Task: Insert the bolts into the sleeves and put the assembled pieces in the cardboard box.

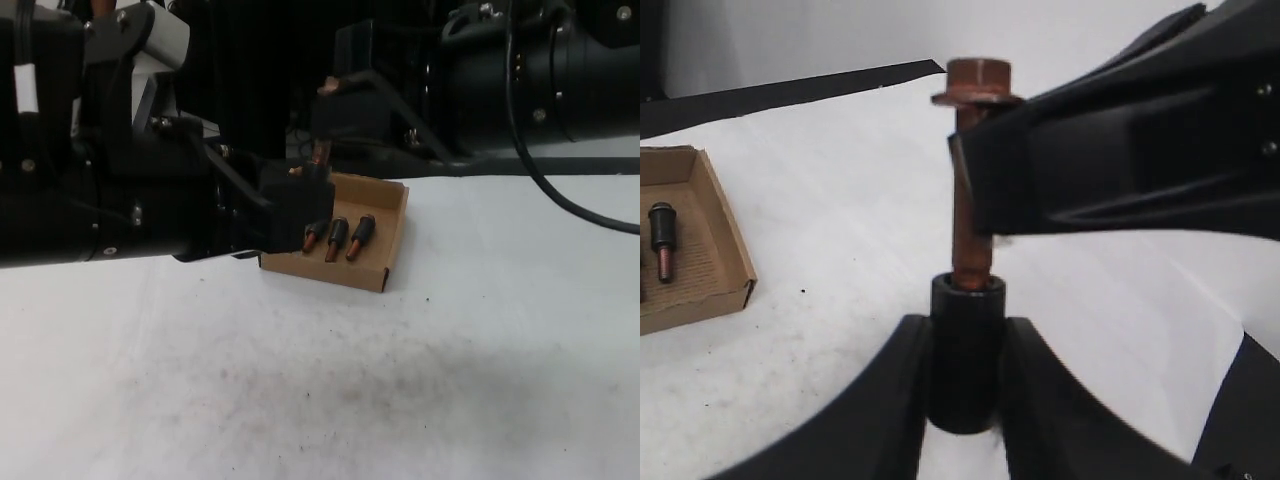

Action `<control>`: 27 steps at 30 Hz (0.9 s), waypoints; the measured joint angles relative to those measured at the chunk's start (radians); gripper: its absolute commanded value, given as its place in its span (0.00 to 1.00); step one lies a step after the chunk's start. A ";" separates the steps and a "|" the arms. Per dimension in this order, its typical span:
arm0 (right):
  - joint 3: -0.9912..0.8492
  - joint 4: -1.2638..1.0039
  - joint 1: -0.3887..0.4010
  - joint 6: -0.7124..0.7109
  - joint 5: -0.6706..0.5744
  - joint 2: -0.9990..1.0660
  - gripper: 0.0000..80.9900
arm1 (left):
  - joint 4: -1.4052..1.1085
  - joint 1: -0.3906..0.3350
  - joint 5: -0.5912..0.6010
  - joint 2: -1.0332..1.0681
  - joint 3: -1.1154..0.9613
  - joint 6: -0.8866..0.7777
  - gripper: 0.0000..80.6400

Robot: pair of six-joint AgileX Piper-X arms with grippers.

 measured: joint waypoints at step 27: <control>0.000 0.088 0.018 0.014 -0.035 -0.014 0.55 | -0.060 0.003 -0.030 0.000 0.006 0.004 0.01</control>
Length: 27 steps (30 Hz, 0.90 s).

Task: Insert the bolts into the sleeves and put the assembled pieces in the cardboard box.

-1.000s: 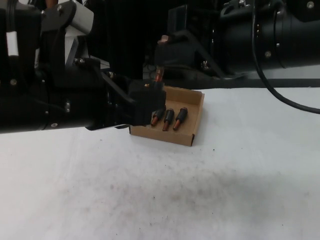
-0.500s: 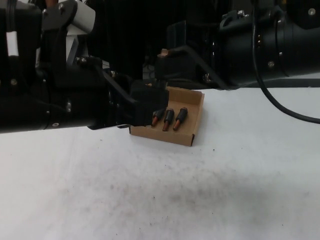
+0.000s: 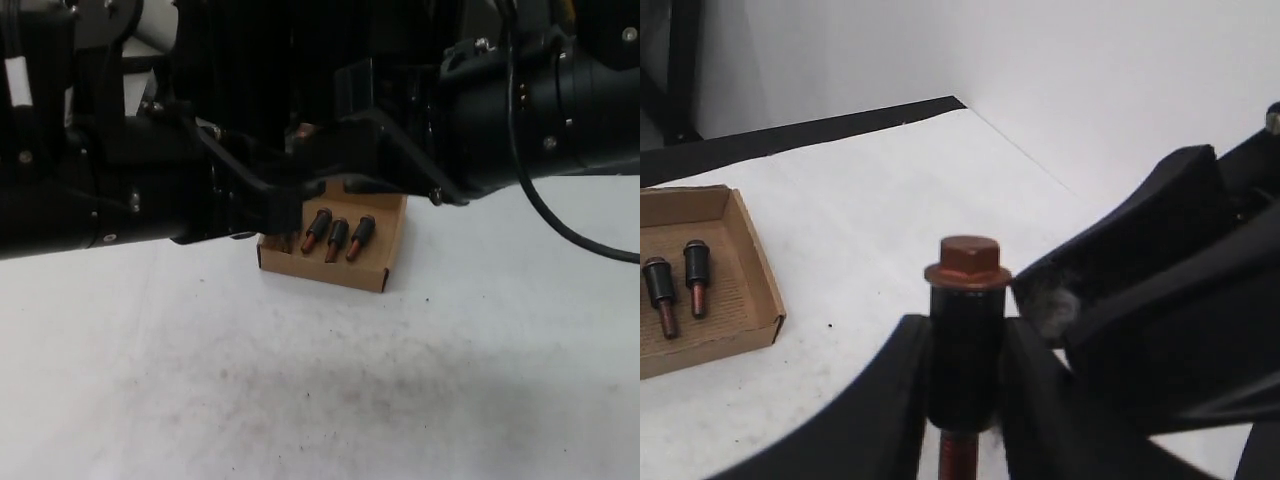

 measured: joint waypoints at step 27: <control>0.000 0.419 -0.189 -0.332 0.062 -0.256 0.01 | -0.153 0.158 0.031 0.641 -0.333 0.182 0.01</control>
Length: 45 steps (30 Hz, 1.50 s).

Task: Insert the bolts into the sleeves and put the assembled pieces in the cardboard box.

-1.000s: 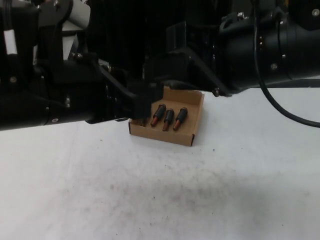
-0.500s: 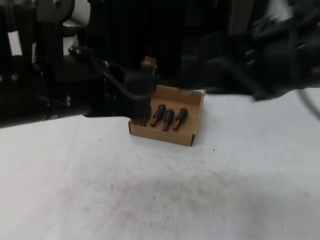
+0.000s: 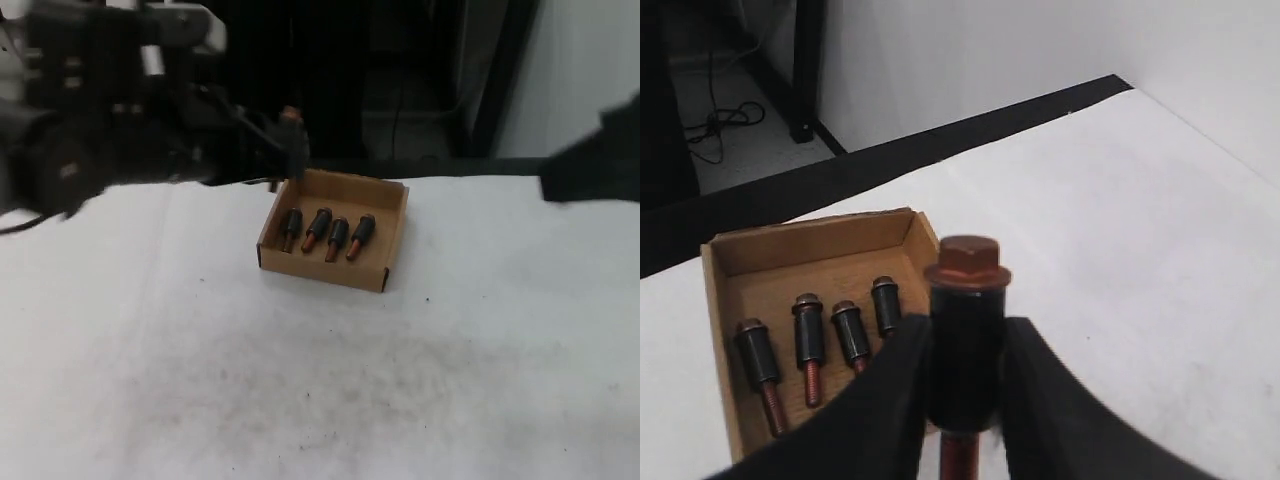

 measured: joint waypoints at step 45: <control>0.000 0.055 -0.084 -0.071 0.002 0.000 0.00 | 0.745 -0.002 0.011 0.390 -0.593 -0.005 0.01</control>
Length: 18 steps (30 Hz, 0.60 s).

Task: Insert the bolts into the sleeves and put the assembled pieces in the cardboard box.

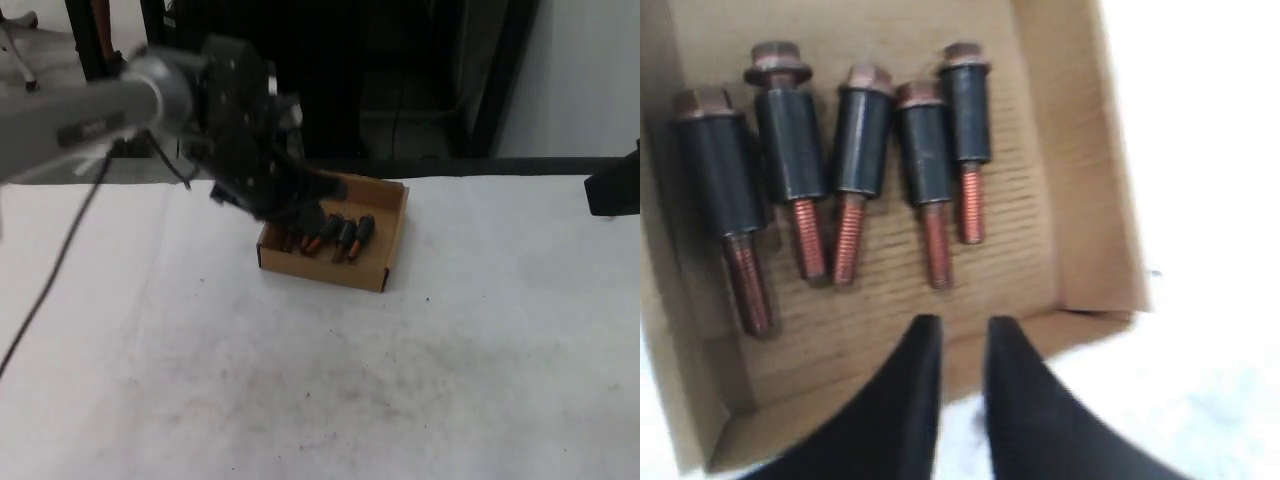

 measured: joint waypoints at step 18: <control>0.210 0.055 0.000 0.015 0.195 -0.249 0.00 | -0.003 0.000 -0.095 -0.892 0.537 0.022 0.01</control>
